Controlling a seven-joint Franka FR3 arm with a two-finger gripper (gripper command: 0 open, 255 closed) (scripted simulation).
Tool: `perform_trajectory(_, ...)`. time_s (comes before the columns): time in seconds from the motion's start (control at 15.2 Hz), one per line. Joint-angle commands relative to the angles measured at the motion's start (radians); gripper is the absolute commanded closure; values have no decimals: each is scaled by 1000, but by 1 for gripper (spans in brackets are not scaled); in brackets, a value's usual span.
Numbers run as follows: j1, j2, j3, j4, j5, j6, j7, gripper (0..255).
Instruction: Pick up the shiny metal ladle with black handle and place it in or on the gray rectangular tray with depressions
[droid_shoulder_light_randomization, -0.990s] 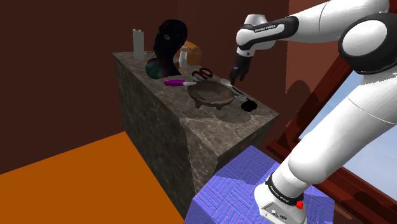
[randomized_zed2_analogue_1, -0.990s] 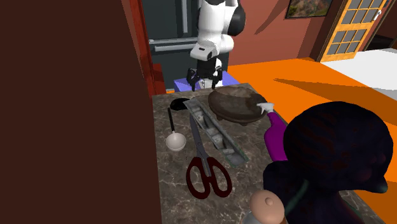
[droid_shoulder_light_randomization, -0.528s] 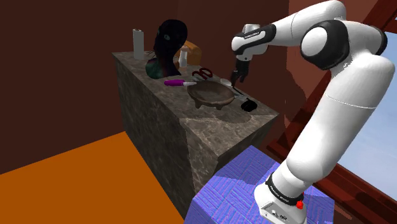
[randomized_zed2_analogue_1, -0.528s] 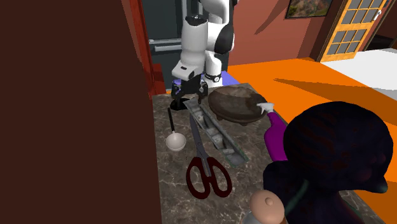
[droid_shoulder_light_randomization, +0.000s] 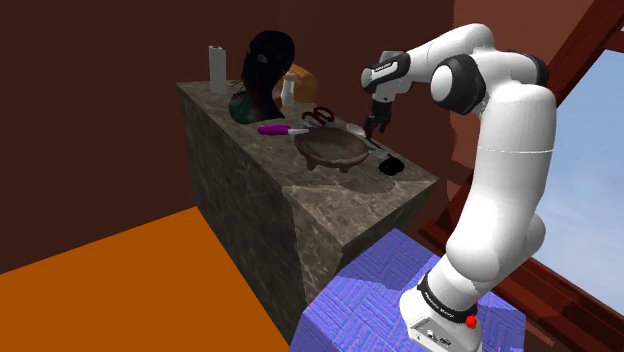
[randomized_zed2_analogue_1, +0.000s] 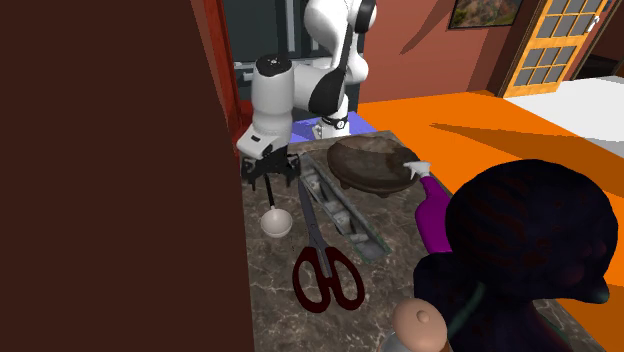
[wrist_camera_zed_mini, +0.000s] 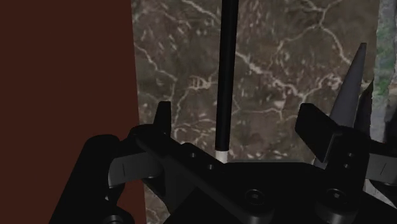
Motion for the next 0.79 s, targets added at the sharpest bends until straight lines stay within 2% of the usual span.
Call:
perform_trajectory(0.0, -5, 18, 2, -2, 6, 19, -3, 0)
perform_trajectory(0.33, -13, 46, 7, -39, 17, 82, -9, 0)
perform_trajectory(0.73, -13, 46, 7, -39, 17, 82, -9, 0)
